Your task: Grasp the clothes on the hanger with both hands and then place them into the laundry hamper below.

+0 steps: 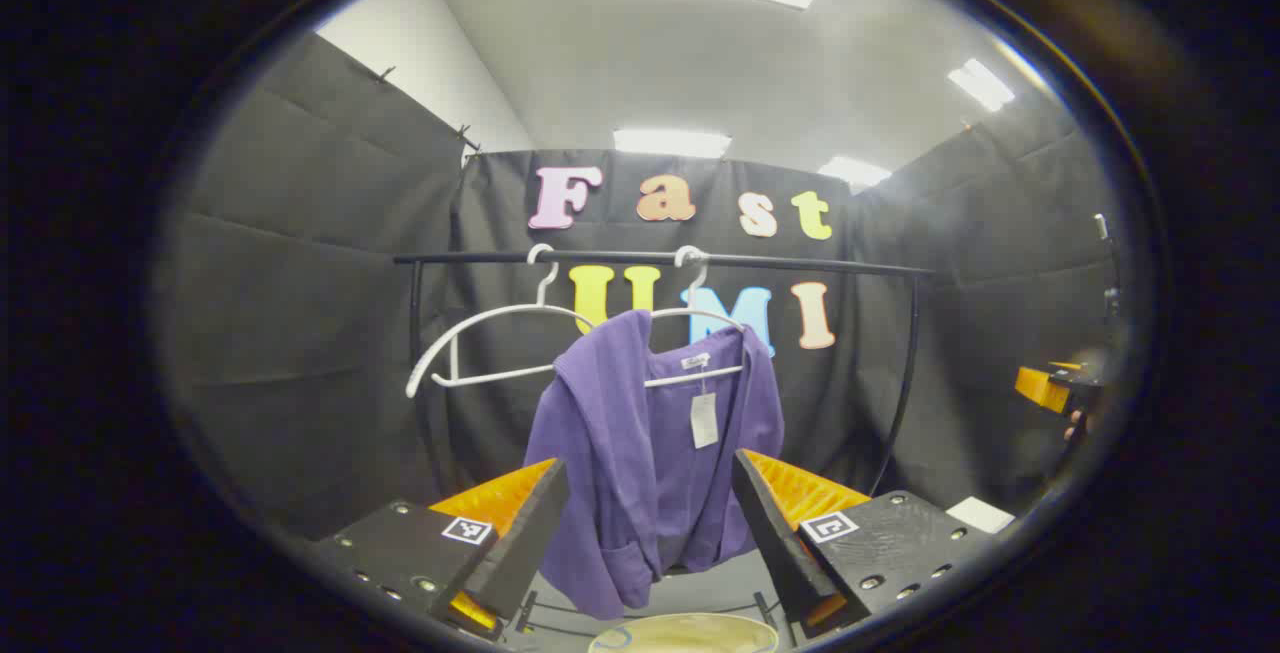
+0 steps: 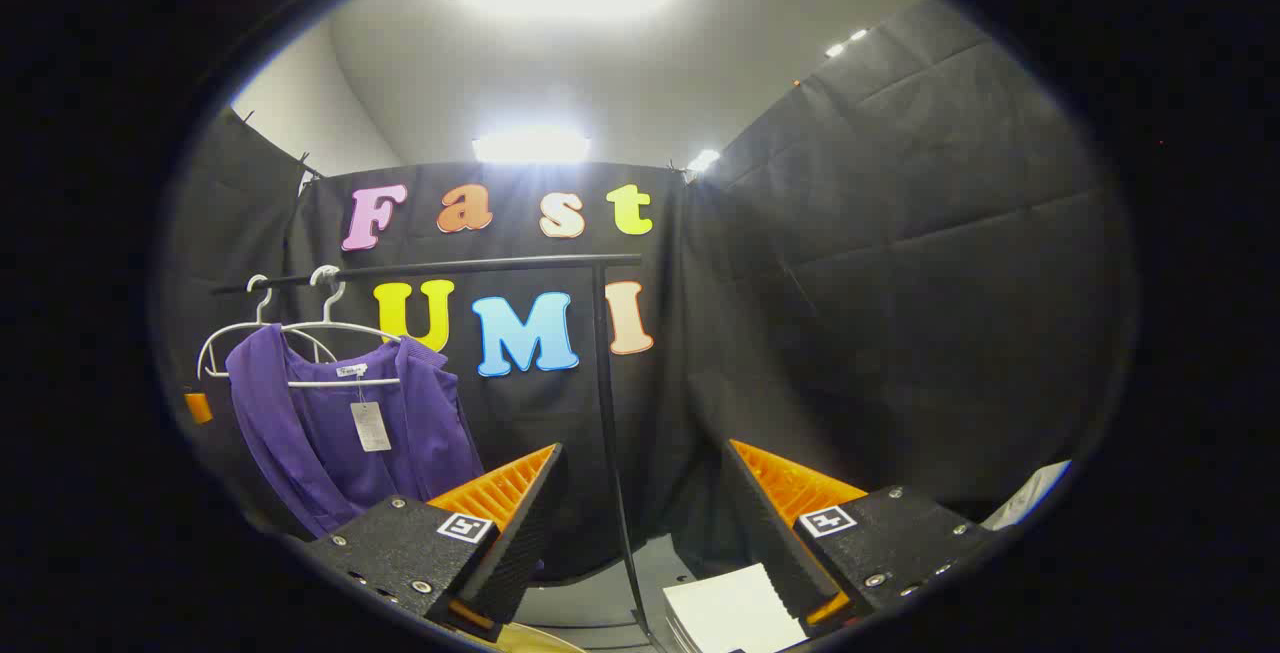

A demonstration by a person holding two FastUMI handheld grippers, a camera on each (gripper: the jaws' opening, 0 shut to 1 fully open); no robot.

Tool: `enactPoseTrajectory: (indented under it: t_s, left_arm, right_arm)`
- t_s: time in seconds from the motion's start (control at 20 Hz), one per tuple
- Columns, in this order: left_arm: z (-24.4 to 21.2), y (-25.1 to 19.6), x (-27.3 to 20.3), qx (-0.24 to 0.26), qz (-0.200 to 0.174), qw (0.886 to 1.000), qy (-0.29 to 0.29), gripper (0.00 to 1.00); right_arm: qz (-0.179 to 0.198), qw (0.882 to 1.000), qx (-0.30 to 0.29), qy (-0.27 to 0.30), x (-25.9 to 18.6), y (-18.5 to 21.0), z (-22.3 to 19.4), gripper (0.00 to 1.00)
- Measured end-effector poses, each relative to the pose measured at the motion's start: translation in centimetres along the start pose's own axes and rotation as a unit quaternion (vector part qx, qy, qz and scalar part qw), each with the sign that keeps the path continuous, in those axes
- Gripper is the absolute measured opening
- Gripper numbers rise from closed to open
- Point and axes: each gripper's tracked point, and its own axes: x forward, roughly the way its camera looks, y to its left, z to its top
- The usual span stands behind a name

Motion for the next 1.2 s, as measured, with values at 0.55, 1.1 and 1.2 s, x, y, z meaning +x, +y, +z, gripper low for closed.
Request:
enactPoseTrajectory:
  t_s: [0.55, 1.1, 1.2]
  left_arm:
    - [-2.3, 2.6, -1.6, -0.02, 0.012, 1.0, 0.008, 0.95]
    - [-2.2, 4.9, -2.6, -0.001, 0.048, 0.999, 0.003, 0.95]
    - [-1.5, 6.2, -2.6, 0.008, 0.057, 0.998, 0.01, 1.0]
  right_arm:
    - [0.007, 0.999, -0.036, -0.013, -2.4, 1.1, 1.5, 0.95]
    - [0.073, 0.997, -0.032, 0.006, -0.8, 8.3, 3.0, 0.95]
    - [0.088, 0.996, -0.02, 0.009, -0.4, 10.4, 3.5, 0.95]
